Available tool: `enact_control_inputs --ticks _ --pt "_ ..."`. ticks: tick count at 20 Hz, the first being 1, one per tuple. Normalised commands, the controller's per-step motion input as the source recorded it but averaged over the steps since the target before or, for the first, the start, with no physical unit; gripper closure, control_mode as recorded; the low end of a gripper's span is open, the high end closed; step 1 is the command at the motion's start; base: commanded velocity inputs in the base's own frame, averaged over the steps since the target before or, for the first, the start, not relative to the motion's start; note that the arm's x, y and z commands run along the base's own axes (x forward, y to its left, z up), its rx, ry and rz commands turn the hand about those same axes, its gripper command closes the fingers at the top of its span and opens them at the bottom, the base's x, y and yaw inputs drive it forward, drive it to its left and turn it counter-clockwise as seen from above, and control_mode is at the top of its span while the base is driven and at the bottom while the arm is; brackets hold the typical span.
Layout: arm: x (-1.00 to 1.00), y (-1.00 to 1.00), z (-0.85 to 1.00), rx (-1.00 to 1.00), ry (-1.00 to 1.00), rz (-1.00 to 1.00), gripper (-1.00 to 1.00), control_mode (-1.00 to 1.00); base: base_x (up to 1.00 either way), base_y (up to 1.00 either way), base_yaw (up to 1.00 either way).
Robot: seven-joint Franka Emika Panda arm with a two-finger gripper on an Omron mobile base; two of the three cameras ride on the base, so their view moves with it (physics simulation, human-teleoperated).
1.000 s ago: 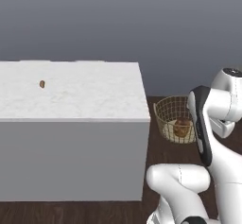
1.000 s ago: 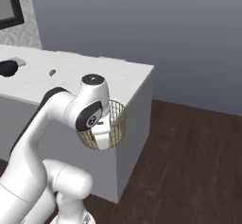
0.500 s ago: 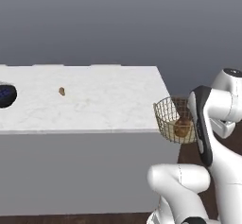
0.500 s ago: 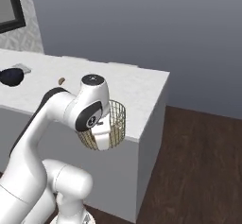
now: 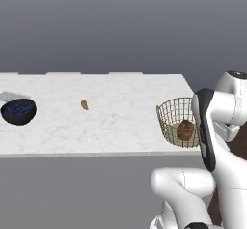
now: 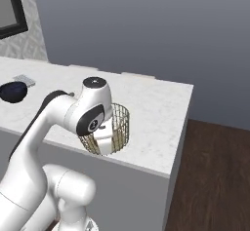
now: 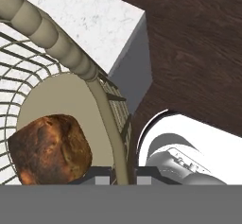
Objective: Open the cabinet, pick up the bread from the cabinet and place it in the basket. Then move the basket to the dining counter.
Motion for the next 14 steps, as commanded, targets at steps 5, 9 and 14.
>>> enact_control_inputs --ticks 5,9,14 --pt "0.00 0.00 0.00 0.00 0.00 0.00 1.00 1.00 0.73 0.05 0.06" --pt "0.02 0.00 0.00 0.00 0.00 0.00 1.00 -1.00 0.21 0.01 0.00" --pt "0.66 -0.01 0.00 0.01 0.01 0.12 1.00 -1.00 0.00 0.00 0.00"
